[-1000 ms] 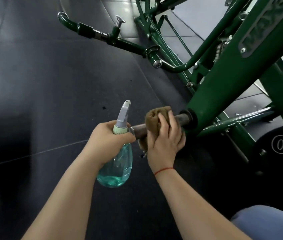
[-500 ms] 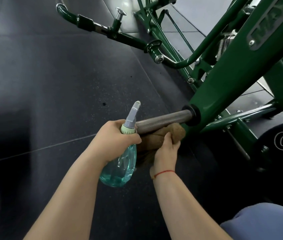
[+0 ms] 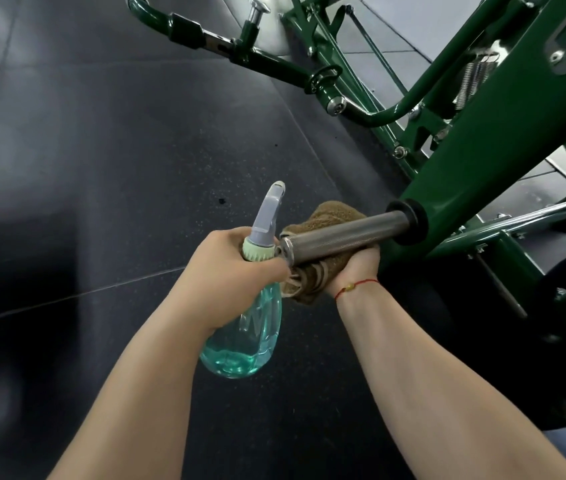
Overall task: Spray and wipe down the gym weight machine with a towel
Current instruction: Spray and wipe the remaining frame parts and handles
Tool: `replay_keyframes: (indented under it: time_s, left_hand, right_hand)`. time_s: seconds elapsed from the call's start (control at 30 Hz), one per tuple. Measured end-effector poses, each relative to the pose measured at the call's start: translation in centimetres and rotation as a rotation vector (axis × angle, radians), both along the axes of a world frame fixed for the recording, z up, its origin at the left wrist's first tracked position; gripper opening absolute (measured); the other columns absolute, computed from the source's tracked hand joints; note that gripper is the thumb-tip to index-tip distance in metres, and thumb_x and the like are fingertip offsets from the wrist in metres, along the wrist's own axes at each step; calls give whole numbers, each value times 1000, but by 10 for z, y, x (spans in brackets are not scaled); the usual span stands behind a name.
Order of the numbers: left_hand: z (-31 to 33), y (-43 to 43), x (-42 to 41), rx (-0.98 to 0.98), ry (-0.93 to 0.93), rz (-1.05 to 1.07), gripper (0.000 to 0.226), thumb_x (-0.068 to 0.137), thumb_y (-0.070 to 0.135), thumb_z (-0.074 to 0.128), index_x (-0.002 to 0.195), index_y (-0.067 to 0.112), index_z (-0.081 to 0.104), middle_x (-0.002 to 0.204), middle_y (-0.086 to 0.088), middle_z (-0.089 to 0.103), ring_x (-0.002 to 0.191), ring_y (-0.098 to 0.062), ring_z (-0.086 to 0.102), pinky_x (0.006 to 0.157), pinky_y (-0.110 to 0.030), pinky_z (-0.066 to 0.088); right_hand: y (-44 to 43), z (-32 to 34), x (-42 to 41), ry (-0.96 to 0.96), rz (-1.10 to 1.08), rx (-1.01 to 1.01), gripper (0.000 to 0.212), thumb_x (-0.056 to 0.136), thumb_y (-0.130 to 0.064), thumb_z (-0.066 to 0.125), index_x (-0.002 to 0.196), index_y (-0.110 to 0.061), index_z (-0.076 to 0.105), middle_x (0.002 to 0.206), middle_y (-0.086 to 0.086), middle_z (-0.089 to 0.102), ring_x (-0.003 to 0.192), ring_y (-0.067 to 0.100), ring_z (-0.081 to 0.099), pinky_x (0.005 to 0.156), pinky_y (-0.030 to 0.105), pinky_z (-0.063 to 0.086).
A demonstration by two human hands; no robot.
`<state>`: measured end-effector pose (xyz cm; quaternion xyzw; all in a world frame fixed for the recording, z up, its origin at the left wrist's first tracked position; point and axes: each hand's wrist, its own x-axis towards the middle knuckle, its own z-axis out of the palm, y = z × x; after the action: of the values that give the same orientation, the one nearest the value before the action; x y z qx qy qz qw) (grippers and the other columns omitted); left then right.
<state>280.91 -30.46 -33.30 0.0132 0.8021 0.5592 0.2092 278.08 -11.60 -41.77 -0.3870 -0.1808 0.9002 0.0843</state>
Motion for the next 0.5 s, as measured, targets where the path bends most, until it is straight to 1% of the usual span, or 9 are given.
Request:
replay_keyframes:
  time_s: [0.07, 0.13, 0.23, 0.3, 0.33, 0.37, 0.4, 0.43, 0.5]
  left_hand:
    - [1, 1, 0, -11, 9, -11, 13, 77, 22, 79, 84, 32, 73, 68, 1, 69, 65, -11, 62, 67, -33, 52]
    - [3, 3, -1, -9, 15, -25, 12, 78, 22, 78, 84, 31, 73, 77, -7, 70, 68, -14, 63, 68, -35, 51]
    - [1, 6, -3, 9, 15, -45, 13, 74, 23, 80, 86, 24, 73, 85, -16, 68, 69, -18, 62, 68, -37, 50]
    - [0, 9, -4, 18, 19, -83, 23, 67, 30, 78, 87, 20, 73, 92, -19, 69, 74, -23, 65, 73, -41, 53]
    - [0, 9, -5, 14, 20, -97, 29, 64, 34, 76, 88, 17, 73, 96, -20, 70, 79, -30, 69, 78, -46, 56]
    - [0, 9, -6, 14, 21, -104, 34, 62, 36, 74, 89, 16, 73, 98, -19, 71, 87, -36, 71, 85, -52, 57]
    - [1, 9, -6, 16, 23, -106, 36, 60, 37, 73, 89, 16, 73, 99, -19, 71, 94, -38, 70, 90, -56, 56]
    - [1, 8, -7, 21, 24, -109, 35, 60, 37, 73, 88, 17, 74, 99, -18, 71, 94, -38, 70, 91, -56, 55]
    - [0, 7, -9, 38, 28, -110, 31, 60, 37, 72, 87, 20, 75, 99, -20, 70, 81, -31, 67, 82, -52, 56]
  right_hand:
    - [-4, -4, 0, -41, 36, 44, 41, 99, -50, 44, 92, -15, 65, 86, 14, 68, 75, 32, 69, 80, 50, 57]
    - [-8, -2, 4, -110, 59, 87, 44, 99, -50, 42, 100, -12, 65, 99, 16, 67, 88, 34, 67, 87, 47, 55]
    - [-18, 11, 13, -194, 33, 161, 48, 101, -44, 33, 100, -9, 67, 104, 19, 68, 92, 35, 66, 88, 43, 54]
    - [-22, 23, 25, -287, -10, 190, 39, 103, -42, 38, 95, -12, 61, 96, 16, 65, 85, 33, 62, 79, 38, 50]
    - [-22, 27, 32, -324, -27, 219, 32, 103, -40, 42, 95, -13, 58, 94, 15, 62, 82, 31, 60, 73, 36, 48]
    - [-20, 29, 40, -353, -43, 249, 27, 102, -38, 46, 97, -14, 56, 95, 15, 61, 82, 31, 59, 71, 36, 47]
    - [-16, 29, 46, -370, -76, 281, 24, 101, -37, 49, 105, -14, 57, 100, 15, 61, 86, 31, 60, 74, 39, 49]
    - [-13, 32, 51, -370, -133, 313, 28, 100, -36, 51, 118, -16, 56, 110, 15, 61, 93, 32, 61, 81, 43, 51]
    - [-5, 36, 50, -331, -270, 396, 44, 101, -36, 50, 142, -24, 44, 131, 13, 56, 109, 32, 61, 97, 52, 50]
